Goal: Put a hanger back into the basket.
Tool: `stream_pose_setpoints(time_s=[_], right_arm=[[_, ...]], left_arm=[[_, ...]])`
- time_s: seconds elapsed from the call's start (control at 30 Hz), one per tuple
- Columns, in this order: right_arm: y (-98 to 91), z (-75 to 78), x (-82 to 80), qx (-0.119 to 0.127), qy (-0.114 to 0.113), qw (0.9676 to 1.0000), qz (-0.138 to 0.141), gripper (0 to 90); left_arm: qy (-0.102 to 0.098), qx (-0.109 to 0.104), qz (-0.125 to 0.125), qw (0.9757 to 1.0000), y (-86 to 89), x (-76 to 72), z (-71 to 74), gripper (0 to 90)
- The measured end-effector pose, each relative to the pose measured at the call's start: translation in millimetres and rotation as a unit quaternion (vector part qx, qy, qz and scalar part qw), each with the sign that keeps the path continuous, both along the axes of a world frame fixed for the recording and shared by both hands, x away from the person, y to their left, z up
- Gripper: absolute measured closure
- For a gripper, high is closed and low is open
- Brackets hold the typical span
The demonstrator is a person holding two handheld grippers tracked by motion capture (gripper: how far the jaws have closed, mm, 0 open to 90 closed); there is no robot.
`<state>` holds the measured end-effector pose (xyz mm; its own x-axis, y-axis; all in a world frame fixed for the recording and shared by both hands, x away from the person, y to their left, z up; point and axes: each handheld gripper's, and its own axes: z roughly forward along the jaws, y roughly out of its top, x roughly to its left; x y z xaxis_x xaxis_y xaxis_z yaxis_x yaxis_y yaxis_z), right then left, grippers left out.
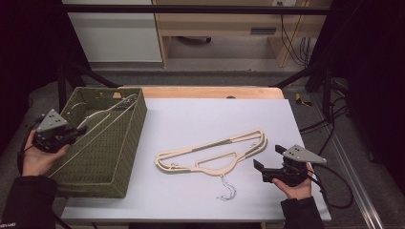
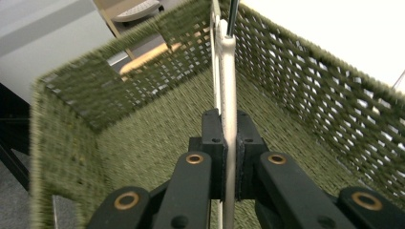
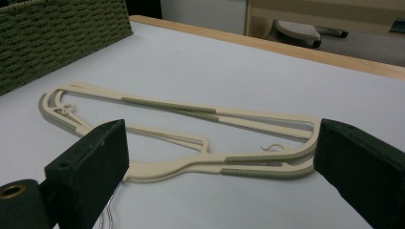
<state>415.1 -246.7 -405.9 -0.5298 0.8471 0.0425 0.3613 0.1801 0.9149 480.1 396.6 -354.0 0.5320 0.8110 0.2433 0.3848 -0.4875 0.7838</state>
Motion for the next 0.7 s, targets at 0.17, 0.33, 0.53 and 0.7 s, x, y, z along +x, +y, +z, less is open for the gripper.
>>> stream_pose_setpoints(time_s=[0.17,0.33,0.53,0.7], right_arm=[[1.4,-1.1,0.4,-0.001,0.000,1.0000,0.001,5.5],[1.5,-1.2,0.4,-0.001,0.000,1.0000,0.001,5.6],[2.9,-2.0,0.3,-0.003,0.001,1.0000,0.003,5.6],[2.8,-1.8,0.0,-0.002,0.001,1.0000,0.003,5.7]], left_arm=[[-0.001,0.009,0.006,0.9999,-8.7,-1.4,-21.4,85.6],[0.008,0.013,0.007,0.9999,-14.1,-3.4,-31.6,84.8],[0.047,0.040,-0.010,0.9980,-25.2,-3.2,-38.5,82.2],[0.072,0.069,-0.030,0.9945,-34.8,-2.7,-42.2,79.6]])
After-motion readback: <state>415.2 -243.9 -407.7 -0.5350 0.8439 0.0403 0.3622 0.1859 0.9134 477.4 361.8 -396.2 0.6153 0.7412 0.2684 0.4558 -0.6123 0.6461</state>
